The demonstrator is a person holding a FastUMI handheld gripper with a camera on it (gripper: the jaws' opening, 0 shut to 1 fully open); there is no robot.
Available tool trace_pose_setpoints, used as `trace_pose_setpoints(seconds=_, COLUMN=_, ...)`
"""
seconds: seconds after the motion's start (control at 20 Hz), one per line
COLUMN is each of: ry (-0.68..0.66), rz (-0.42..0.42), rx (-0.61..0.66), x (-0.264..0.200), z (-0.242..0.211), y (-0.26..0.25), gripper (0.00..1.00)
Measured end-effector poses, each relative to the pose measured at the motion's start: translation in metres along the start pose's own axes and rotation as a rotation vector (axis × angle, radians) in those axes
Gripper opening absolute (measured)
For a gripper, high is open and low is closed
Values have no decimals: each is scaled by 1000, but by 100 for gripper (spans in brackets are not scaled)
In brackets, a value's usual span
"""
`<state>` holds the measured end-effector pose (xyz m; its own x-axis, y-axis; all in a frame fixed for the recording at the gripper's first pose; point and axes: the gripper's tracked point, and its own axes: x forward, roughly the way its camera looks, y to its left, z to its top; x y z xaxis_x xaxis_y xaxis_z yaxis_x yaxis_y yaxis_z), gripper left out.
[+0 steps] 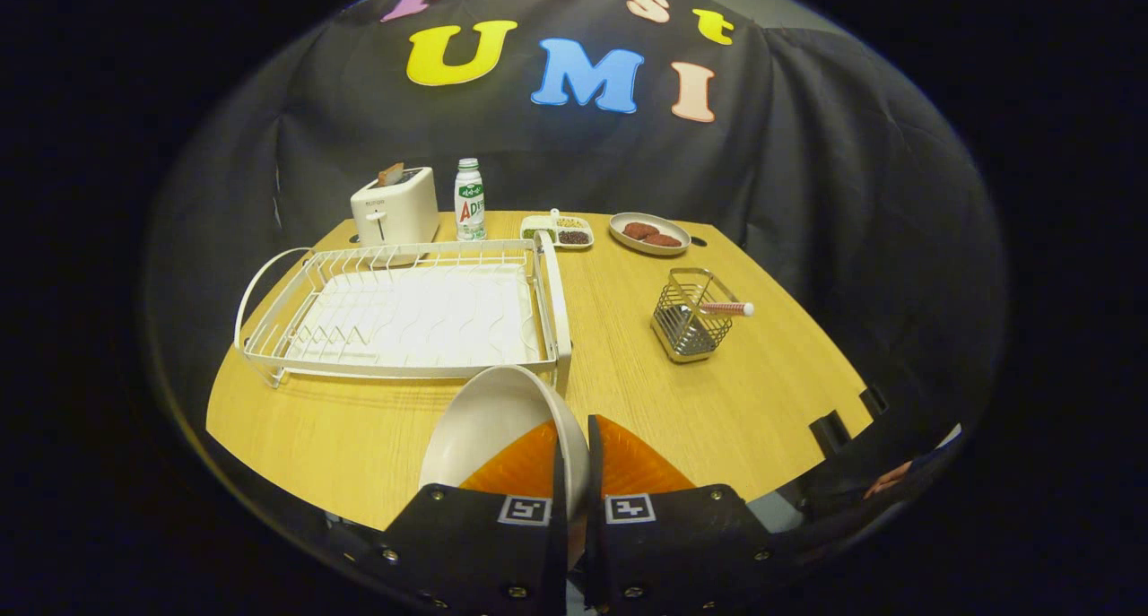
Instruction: Take the plate from the dish rack, then take the spoon from the basket and place it into the plate.
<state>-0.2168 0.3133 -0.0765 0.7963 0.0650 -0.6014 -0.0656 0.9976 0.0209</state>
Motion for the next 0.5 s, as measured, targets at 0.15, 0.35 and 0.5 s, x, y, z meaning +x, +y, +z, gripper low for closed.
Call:
trace_pose_setpoints(seconds=0.15, ry=20, rz=19, rx=81, x=8, z=-8, y=1, gripper=8)
trace_pose_setpoints(seconds=0.35, ry=42, rz=40, rx=147, x=23, z=-20, y=2, gripper=8)
trace_pose_setpoints(seconds=0.5, ry=64, rz=38, rx=163, x=34, z=-27, y=1, gripper=8)
